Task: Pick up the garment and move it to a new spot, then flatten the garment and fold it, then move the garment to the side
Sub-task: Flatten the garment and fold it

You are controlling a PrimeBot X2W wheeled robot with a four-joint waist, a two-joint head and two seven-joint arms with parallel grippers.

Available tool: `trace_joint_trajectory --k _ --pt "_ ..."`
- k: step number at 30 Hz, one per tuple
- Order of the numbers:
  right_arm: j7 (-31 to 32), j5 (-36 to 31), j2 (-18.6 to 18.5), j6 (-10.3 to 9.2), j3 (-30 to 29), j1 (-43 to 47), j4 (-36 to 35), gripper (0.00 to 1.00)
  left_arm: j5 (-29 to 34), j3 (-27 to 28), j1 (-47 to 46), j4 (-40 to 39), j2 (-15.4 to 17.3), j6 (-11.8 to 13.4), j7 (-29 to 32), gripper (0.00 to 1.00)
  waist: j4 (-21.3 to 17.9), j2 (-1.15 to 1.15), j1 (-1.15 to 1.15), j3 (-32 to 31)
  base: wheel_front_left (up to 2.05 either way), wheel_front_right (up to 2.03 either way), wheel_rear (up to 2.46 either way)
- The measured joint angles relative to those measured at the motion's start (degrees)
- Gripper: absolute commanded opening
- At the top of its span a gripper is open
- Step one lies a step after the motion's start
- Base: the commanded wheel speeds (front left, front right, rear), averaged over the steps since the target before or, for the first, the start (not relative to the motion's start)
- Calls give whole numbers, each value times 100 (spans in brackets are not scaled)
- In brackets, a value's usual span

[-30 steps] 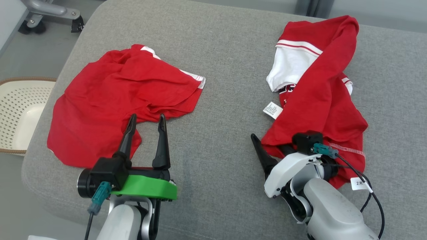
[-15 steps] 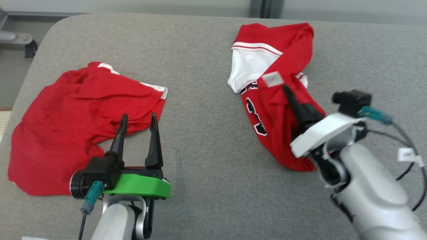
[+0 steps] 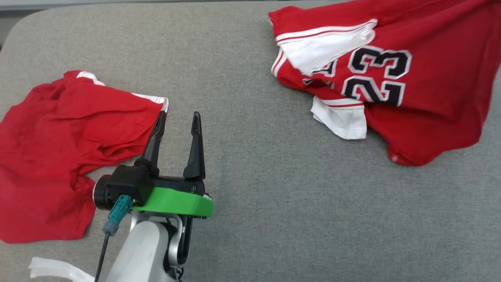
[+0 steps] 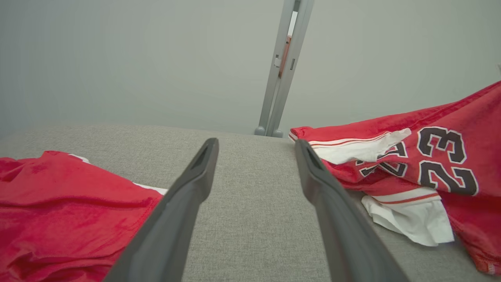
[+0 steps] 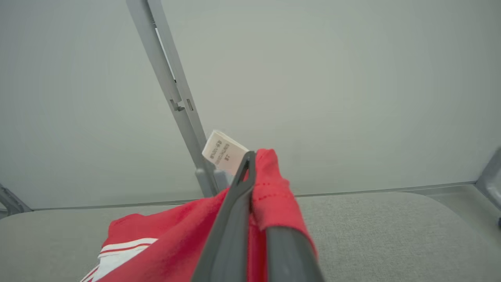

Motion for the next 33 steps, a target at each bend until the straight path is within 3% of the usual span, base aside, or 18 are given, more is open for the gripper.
trace_joint_trajectory --k 5,6,7,12,19,24,33 --pt "-363 -826 -330 1 -313 -702 824 0 -66 -41 -88 24 1 9 0 100 228 0 0 260 0 0 0" --pt "-386 -929 -343 1 -385 -810 1016 32 -81 -54 -102 23 0 22 0 100 274 0 0 293 0 0 0" --pt "-456 -1123 -355 1 -420 -899 1220 100 -89 -51 -113 24 1 25 0 100 326 0 0 331 0 0 0" --pt "-485 -1662 -279 1 -695 -1190 2201 100 -101 -52 -129 82 1 47 0 100 521 0 0 426 0 0 0" --pt "-868 -1915 45 1 -528 -1138 2591 100 -98 138 -26 100 0 56 0 100 512 0 0 198 0 0 0" --pt "-1037 -1619 360 1 -240 -764 2423 100 -34 299 120 97 0 38 0 100 338 0 0 -83 0 0 0" --pt "-1016 -803 832 1 68 536 1296 100 155 549 412 66 0 -3 0 100 -145 0 0 -577 0 0 0"
